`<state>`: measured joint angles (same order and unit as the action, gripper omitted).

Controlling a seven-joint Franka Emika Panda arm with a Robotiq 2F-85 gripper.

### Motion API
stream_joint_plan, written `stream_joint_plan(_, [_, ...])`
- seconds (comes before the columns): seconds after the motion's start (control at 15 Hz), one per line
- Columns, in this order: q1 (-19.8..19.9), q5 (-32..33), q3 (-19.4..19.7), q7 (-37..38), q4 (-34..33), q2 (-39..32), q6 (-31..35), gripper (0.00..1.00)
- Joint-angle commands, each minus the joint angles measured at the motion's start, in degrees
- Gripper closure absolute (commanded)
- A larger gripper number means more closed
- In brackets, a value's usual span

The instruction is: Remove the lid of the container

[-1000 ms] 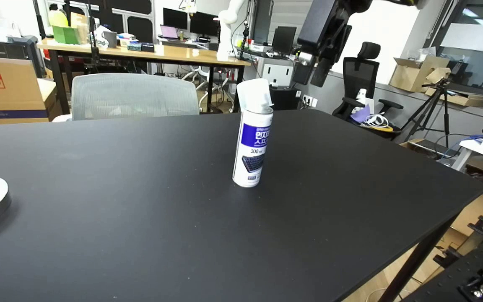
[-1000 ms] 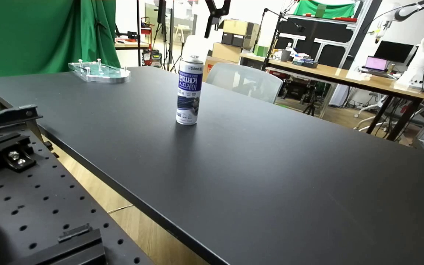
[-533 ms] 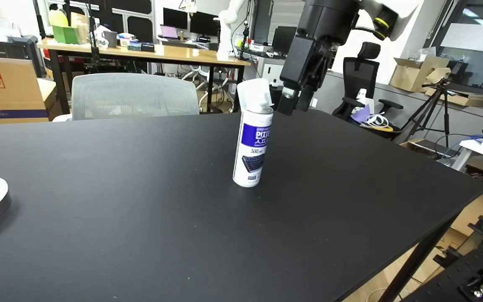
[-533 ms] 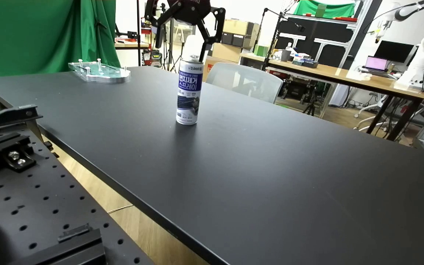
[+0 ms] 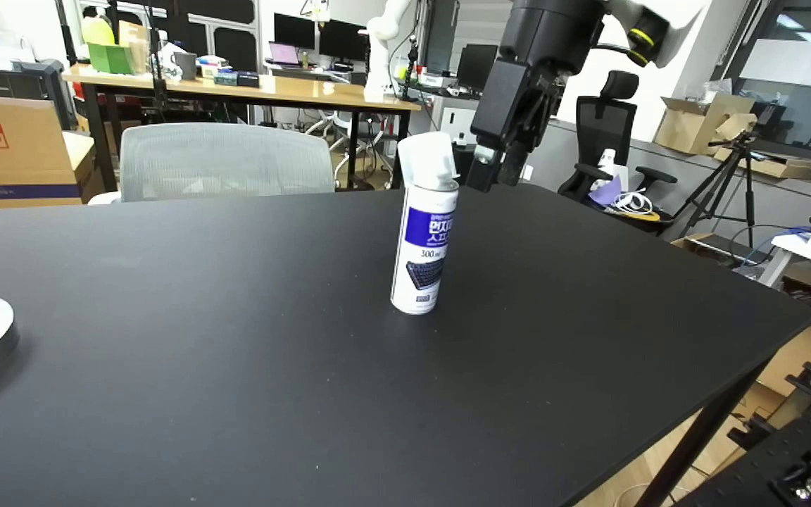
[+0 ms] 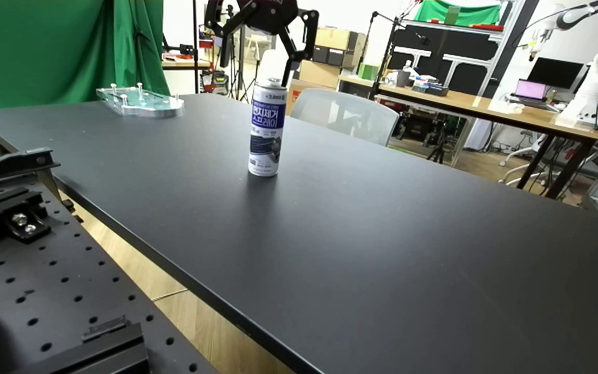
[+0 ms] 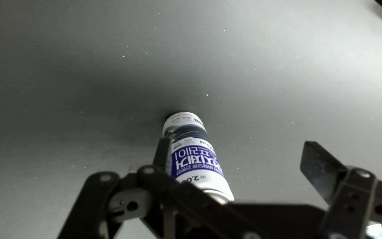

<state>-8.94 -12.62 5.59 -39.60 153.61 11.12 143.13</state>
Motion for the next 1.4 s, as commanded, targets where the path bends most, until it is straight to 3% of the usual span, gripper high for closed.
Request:
stream_joint_plan(0.0, [0.90, -0.19, -0.94, -0.08, -0.06, 0.07, -0.23, 0.00])
stream_joint_plan(0.33, [1.07, 0.20, -1.37, 1.42, -0.32, 0.18, 1.63, 0.00])
stream_joint_plan(0.87, [2.32, 6.45, -4.66, 10.87, -4.67, -3.22, 7.06, 0.00])
stream_joint_plan(1.13, [3.26, 11.30, -5.48, 15.43, -9.07, -6.38, 5.68, 0.00])
stream_joint_plan(1.33, [3.21, 11.45, -6.00, 15.29, -12.27, -8.40, 2.69, 0.00])
